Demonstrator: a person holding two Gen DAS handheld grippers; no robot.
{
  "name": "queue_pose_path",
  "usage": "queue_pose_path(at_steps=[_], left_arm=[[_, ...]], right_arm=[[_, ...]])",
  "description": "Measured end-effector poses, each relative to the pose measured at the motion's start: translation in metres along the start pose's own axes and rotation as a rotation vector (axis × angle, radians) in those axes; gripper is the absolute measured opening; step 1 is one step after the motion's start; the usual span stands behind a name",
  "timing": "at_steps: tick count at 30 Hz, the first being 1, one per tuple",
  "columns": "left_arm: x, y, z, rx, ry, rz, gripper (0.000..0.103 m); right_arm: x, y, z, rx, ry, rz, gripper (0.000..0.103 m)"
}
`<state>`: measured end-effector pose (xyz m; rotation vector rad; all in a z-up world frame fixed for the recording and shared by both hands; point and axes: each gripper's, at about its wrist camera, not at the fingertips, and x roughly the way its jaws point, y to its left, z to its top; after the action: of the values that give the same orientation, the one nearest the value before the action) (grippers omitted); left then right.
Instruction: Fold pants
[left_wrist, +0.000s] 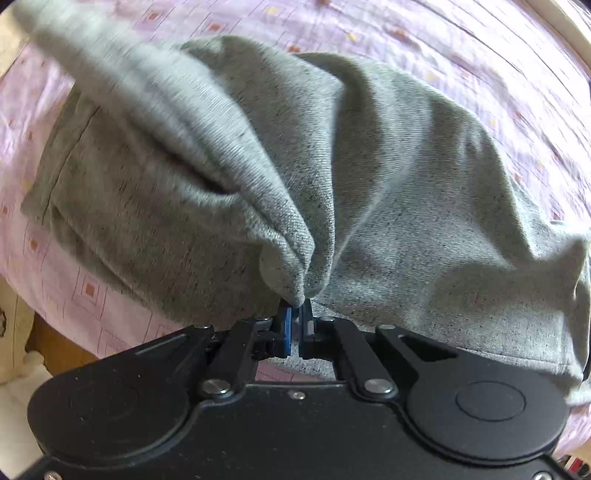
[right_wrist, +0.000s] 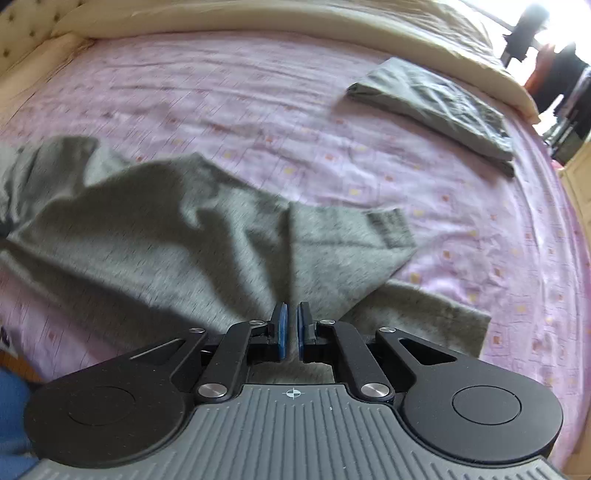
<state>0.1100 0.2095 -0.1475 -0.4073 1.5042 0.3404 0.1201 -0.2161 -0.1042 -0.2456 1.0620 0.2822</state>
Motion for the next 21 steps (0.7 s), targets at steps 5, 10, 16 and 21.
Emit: queue_pose_path(at_steps=[5,10,16,21], left_arm=[[-0.004,-0.009,0.01,0.018,-0.003,-0.011,0.004],[-0.016,-0.007,0.013,0.018,-0.013,-0.029,0.004],[-0.023,0.008,0.011,0.032,0.003,-0.048,0.004],[-0.02,0.017,0.018,0.046,0.024,-0.069,0.004]], right_arm=[[0.044,0.014,0.032,0.07,-0.009,-0.099,0.006],[0.085,0.037,0.051,0.083,0.042,-0.179,0.011],[0.105,0.054,0.046,0.028,0.099,-0.319,0.025],[0.097,0.051,0.049,0.017,0.067,-0.309,0.024]])
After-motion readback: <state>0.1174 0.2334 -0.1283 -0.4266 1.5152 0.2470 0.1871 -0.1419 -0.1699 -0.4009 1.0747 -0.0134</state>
